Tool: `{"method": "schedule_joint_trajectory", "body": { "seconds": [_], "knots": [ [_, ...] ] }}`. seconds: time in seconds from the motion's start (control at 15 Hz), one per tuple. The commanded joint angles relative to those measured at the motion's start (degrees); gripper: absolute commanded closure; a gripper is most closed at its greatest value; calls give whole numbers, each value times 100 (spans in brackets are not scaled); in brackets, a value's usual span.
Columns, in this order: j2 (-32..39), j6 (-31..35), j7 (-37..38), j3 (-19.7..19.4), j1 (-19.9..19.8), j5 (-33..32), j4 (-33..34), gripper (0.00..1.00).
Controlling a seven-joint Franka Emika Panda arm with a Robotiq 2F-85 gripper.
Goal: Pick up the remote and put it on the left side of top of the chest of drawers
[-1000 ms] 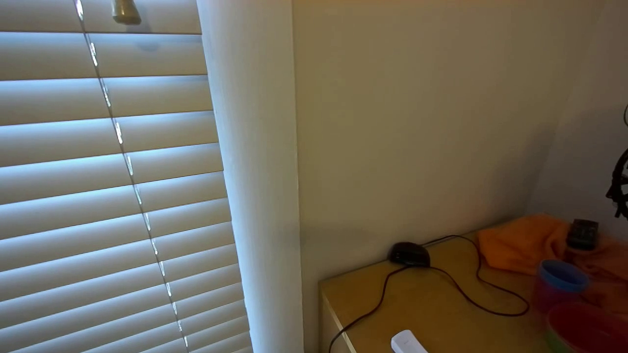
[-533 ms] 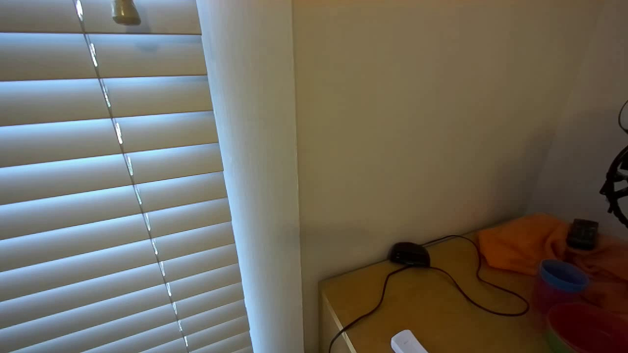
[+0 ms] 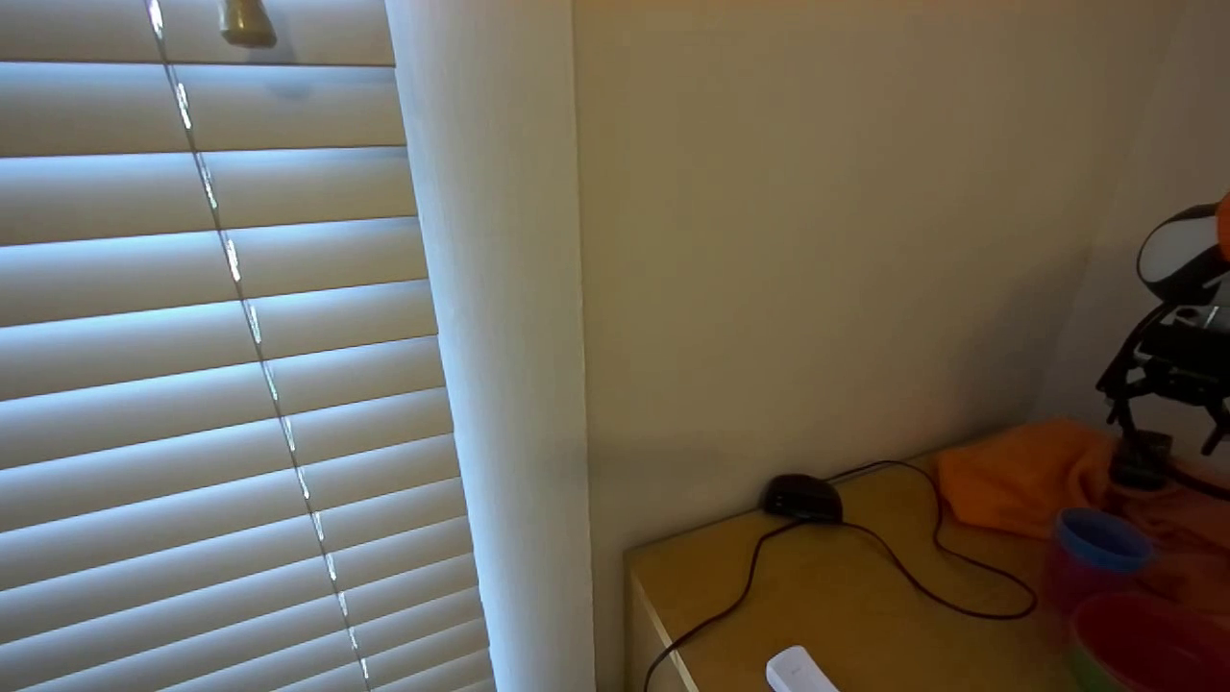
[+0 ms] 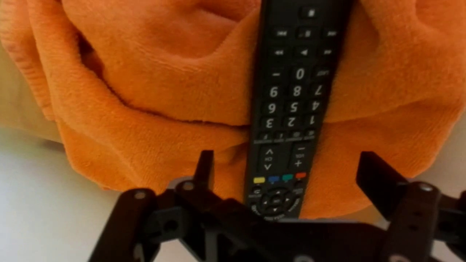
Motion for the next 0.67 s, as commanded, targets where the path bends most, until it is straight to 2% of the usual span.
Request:
{"method": "schedule_joint_trajectory", "body": {
  "seconds": [0.0,0.53,0.6],
  "knots": [
    [333,-563,-257,93,-156,181,492,0],
    [1000,-1521,-606,163,-432,264,1438,3],
    [1063,-1667,-614,157,-453,240,1546,15]
  ]
}}
